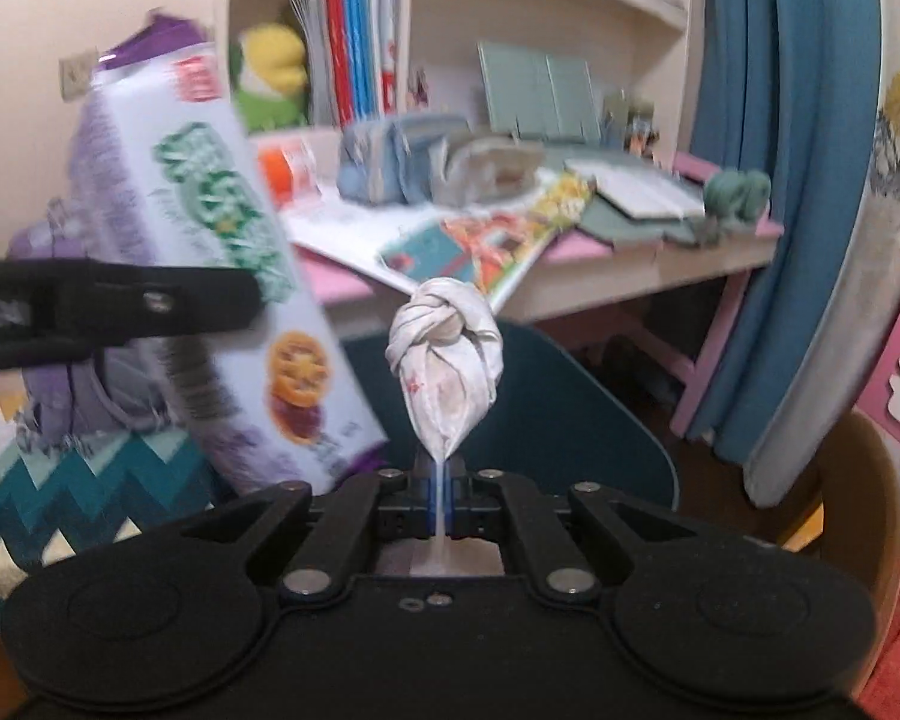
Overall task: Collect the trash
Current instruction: 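Lift snack bag and white tissue and carry them over the teal bin, then open left tool dropping snack bag while right tool drops tissue into bin, then swing both open tools back toward the trash pile by the bench, then grasp white milk carton with left tool while right tool grasps white tissue, then lift milk carton and tissue and carry them over the teal bin, then open left tool dropping milk carton while right tool drops tissue into bin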
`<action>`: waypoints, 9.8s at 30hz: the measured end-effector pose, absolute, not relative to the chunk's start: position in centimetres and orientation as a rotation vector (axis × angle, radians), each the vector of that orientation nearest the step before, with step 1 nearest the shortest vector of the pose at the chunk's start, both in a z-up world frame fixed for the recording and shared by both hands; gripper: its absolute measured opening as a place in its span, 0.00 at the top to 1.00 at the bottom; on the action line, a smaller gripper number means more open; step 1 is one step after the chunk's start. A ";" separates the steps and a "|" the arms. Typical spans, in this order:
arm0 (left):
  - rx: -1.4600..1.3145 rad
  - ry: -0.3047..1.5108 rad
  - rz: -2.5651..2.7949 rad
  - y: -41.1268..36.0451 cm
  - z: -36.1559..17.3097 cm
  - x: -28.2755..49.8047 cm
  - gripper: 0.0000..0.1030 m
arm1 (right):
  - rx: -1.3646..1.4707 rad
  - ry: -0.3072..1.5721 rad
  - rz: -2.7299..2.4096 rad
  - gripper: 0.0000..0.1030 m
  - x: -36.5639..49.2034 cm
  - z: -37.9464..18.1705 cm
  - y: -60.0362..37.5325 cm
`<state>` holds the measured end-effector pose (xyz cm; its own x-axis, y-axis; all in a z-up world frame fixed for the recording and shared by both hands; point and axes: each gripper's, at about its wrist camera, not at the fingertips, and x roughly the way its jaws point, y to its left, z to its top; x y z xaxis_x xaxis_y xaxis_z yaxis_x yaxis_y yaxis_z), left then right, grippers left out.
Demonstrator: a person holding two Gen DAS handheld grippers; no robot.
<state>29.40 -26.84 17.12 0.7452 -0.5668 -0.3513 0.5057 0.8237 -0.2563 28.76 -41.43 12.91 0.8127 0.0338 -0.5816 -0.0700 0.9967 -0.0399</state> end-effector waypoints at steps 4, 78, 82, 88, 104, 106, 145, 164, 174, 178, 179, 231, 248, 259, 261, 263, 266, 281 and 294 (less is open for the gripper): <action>-0.081 0.528 -0.595 -30.4 15.1 32.2 0.58 | -0.074 0.701 0.058 0.99 29.8 11.7 -42.2; -0.181 0.490 -0.073 5.0 5.8 17.9 0.02 | -0.273 0.601 0.629 0.06 20.4 4.1 -11.3; -0.248 0.530 0.008 9.5 1.2 18.2 0.01 | -0.260 0.587 0.653 0.03 21.2 -0.1 -8.9; -0.336 0.568 0.098 14.2 -5.6 18.5 0.00 | -0.238 0.637 0.674 0.02 22.8 -6.6 -5.9; -0.387 0.895 0.297 17.2 -24.6 21.9 0.00 | -0.268 0.997 0.660 0.03 26.9 -27.3 -2.4; -0.363 0.960 0.320 17.0 -27.6 22.6 0.00 | -0.339 1.029 0.677 0.03 26.7 -29.7 -1.8; 0.048 1.597 0.007 11.4 -58.8 22.2 0.36 | -0.583 1.342 0.840 0.65 30.4 -53.6 4.0; -0.124 1.586 0.095 12.2 -55.6 22.2 0.51 | -0.448 1.371 0.766 1.00 29.9 -49.8 2.5; -0.187 1.485 0.162 12.4 -46.6 22.6 0.51 | -0.344 1.333 0.693 1.00 28.8 -41.4 1.0; -0.174 1.422 0.165 11.4 -43.7 22.0 0.51 | -0.298 1.293 0.670 1.00 28.0 -37.4 -0.4; -0.174 1.409 0.165 11.1 -42.8 21.9 0.51 | -0.291 1.281 0.667 1.00 27.9 -36.4 -0.7; -0.118 0.368 -0.225 -9.2 14.9 23.0 0.52 | -0.107 0.419 0.245 1.00 25.3 17.9 -31.9; -0.031 0.361 -0.518 -29.3 17.6 29.3 0.52 | -0.077 0.552 0.036 1.00 30.1 13.7 -43.2; 0.009 0.548 -0.490 -33.6 12.4 35.3 0.52 | -0.119 0.724 0.119 1.00 33.0 11.0 -43.3; 0.014 0.572 -0.480 -33.8 11.6 36.2 0.52 | -0.133 0.756 0.121 1.00 33.4 10.8 -43.3; 0.028 0.599 -0.473 -34.1 10.9 36.9 0.51 | -0.130 0.791 0.118 0.96 33.9 10.6 -43.4; 0.042 0.647 -0.466 -34.5 9.9 37.8 0.51 | -0.126 0.842 0.125 0.92 34.3 10.0 -43.4; 0.036 0.705 -0.485 -34.3 9.4 37.5 0.32 | -0.145 0.868 0.121 0.66 33.3 10.0 -42.7; 0.021 0.609 -0.471 -30.1 13.4 32.5 0.26 | -0.152 0.786 0.145 0.50 28.9 13.6 -40.4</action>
<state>32.51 -30.13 13.44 0.7179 -0.4200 -0.5552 0.4323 0.8941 -0.1173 28.86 -40.38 13.61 0.6979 0.0729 -0.7125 -0.1858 0.9792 -0.0818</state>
